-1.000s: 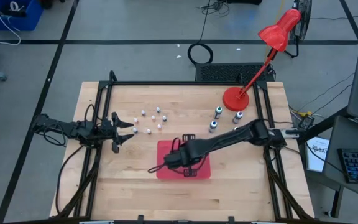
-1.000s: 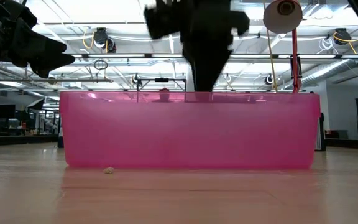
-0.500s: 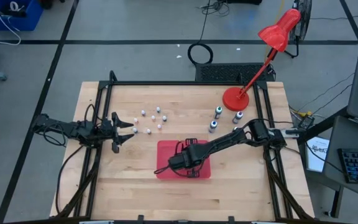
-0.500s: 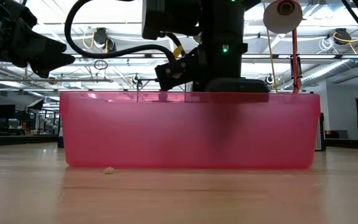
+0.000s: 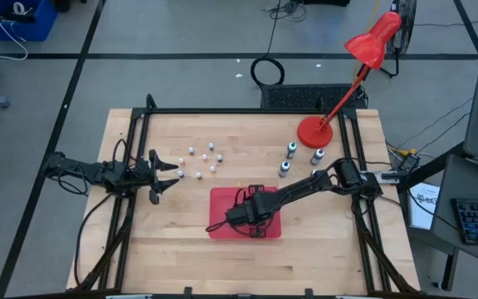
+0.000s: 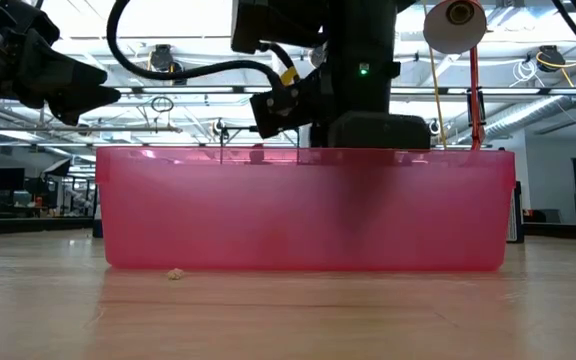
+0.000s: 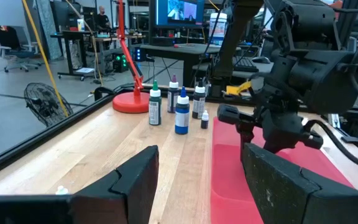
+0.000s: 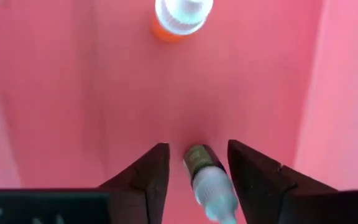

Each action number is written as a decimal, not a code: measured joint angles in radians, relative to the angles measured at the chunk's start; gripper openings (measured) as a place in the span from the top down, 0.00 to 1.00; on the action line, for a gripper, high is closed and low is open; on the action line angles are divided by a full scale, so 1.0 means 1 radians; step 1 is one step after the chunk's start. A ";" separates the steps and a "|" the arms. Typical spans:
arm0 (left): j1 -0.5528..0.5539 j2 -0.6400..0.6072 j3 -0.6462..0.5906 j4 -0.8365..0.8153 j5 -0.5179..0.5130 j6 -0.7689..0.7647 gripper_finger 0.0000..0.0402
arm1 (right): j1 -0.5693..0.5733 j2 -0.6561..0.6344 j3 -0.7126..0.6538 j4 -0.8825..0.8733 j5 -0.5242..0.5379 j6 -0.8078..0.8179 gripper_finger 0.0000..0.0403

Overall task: Pick & Place food coloring
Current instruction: Put the small dark green food coloring bottle into the bin, then put the small black food coloring bottle into the bin

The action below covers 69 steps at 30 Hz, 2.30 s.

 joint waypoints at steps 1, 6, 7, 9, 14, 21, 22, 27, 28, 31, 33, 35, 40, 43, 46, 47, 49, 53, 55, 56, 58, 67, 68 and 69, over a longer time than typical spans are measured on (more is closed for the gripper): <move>0.000 0.000 0.000 0.000 0.000 0.000 0.42 | 0.000 -0.004 0.000 0.000 0.000 0.000 0.61; 0.000 0.000 0.000 0.000 0.000 0.000 0.42 | 0.000 -0.053 0.000 -0.018 0.000 0.000 0.61; 0.000 0.000 0.000 0.000 0.000 0.000 0.42 | 0.000 -0.067 0.000 -0.018 0.000 0.000 0.61; 0.000 0.000 0.000 0.000 0.000 0.000 0.42 | 0.000 -0.100 0.000 -0.019 0.000 0.012 0.62; 0.000 0.000 0.000 0.000 0.000 0.000 0.42 | 0.000 -0.193 0.000 -0.060 0.001 0.028 0.63; 0.000 0.000 0.000 0.000 0.000 0.000 0.42 | 0.000 -0.316 0.001 -0.231 0.020 0.138 0.63; 0.000 0.000 0.000 0.000 0.000 0.000 0.42 | 0.000 -0.330 0.001 -0.261 0.038 0.157 0.63; 0.000 0.000 0.000 0.000 0.000 0.000 0.42 | 0.000 -0.381 0.001 -0.417 0.115 0.249 0.63; 0.000 0.000 0.000 0.000 0.000 0.000 0.42 | 0.000 -0.390 0.000 -0.446 0.116 0.268 0.63; 0.000 0.000 0.000 0.000 0.000 0.000 0.42 | 0.000 -0.423 -0.030 -0.479 0.140 0.318 0.64; 0.000 0.000 0.000 0.000 0.000 0.000 0.42 | -0.003 -0.453 -0.078 -0.476 0.139 0.341 0.64; 0.000 0.000 0.000 0.000 0.000 0.000 0.42 | -0.011 -0.486 -0.136 -0.460 0.135 0.375 0.64; 0.000 0.000 0.000 0.000 0.000 0.000 0.42 | -0.053 -0.570 -0.323 -0.385 0.135 0.443 0.62; 0.000 0.000 0.000 0.000 0.000 0.000 0.42 | -0.094 -0.617 -0.435 -0.315 0.111 0.471 0.61; 0.000 0.000 0.000 0.000 0.000 0.000 0.42 | -0.141 -0.654 -0.537 -0.212 0.055 0.462 0.60; 0.000 0.000 0.000 0.000 0.000 0.000 0.42 | -0.156 -0.663 -0.569 -0.175 0.035 0.455 0.59; 0.000 0.000 0.000 0.000 0.000 0.000 0.42 | -0.184 -0.673 -0.620 -0.099 -0.001 0.424 0.57; 0.000 0.000 0.000 0.000 0.000 0.000 0.42 | -0.225 -0.670 -0.693 0.022 -0.025 0.358 0.54; 0.000 0.000 0.000 0.000 0.000 0.000 0.42 | -0.243 -0.668 -0.721 0.076 -0.025 0.325 0.53; 0.000 0.000 0.000 0.000 0.000 0.000 0.42 | -0.251 -0.666 -0.733 0.093 -0.027 0.318 0.52; 0.000 0.000 0.000 0.000 0.000 0.000 0.42 | -0.263 -0.666 -0.746 0.109 -0.026 0.313 0.52; 0.000 0.000 0.000 0.000 0.000 0.000 0.42 | -0.277 -0.666 -0.830 0.227 -0.028 0.296 0.52; 0.000 0.000 0.000 0.000 0.000 0.000 0.42 | -0.278 -0.666 -0.843 0.250 -0.042 0.292 0.52; 0.000 0.000 0.000 0.000 0.000 0.000 0.42 | -0.278 -0.663 -0.856 0.273 -0.053 0.287 0.52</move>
